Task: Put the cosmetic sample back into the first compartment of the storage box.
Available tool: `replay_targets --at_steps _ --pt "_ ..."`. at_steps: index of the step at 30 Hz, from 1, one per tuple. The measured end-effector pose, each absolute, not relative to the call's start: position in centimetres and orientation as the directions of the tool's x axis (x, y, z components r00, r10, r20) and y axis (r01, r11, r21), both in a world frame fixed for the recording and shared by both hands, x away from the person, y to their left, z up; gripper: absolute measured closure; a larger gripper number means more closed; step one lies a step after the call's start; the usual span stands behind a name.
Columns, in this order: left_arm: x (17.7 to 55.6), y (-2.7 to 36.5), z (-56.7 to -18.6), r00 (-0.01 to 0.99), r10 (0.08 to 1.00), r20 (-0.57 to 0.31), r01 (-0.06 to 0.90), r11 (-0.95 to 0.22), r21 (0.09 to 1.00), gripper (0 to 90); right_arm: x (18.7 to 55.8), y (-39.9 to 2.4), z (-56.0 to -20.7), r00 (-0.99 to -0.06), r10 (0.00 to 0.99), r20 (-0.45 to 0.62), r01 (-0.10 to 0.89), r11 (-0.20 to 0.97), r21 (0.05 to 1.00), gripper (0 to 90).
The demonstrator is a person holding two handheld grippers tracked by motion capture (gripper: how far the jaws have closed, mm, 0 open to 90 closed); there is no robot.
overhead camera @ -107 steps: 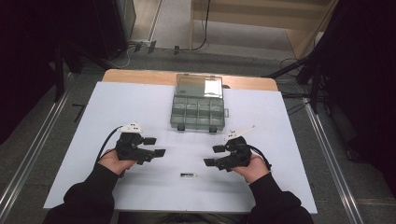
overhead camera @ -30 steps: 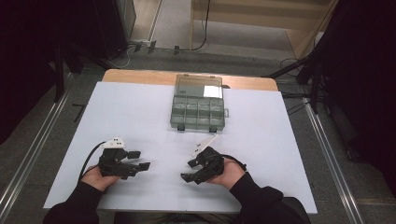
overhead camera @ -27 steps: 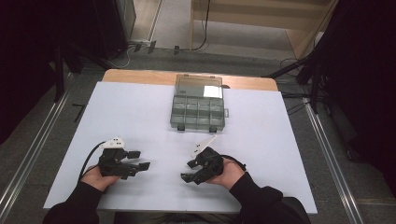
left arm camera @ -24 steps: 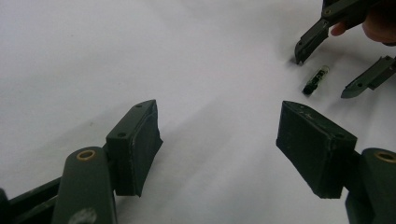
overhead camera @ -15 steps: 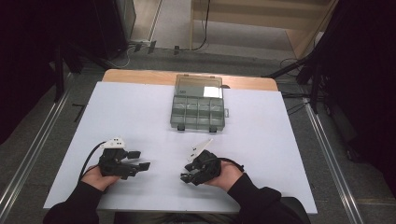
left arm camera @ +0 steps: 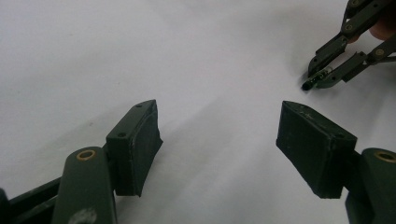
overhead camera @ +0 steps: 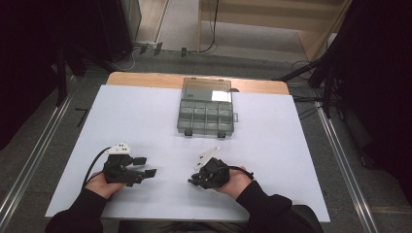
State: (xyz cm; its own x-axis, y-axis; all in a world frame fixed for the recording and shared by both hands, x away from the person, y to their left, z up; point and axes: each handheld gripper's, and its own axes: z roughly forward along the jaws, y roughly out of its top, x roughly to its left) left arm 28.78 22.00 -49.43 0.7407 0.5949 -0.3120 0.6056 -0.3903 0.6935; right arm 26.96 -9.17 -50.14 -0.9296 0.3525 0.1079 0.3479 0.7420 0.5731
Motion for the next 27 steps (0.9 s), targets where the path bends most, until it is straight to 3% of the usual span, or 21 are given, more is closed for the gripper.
replay_targets --at_steps 27 --pt "29.32 21.28 -49.43 0.757 0.574 -0.312 0.594 -0.406 0.695 29.5 27.77 -9.92 -49.79 -0.876 0.426 0.224 0.475 0.686 0.552 81.1"
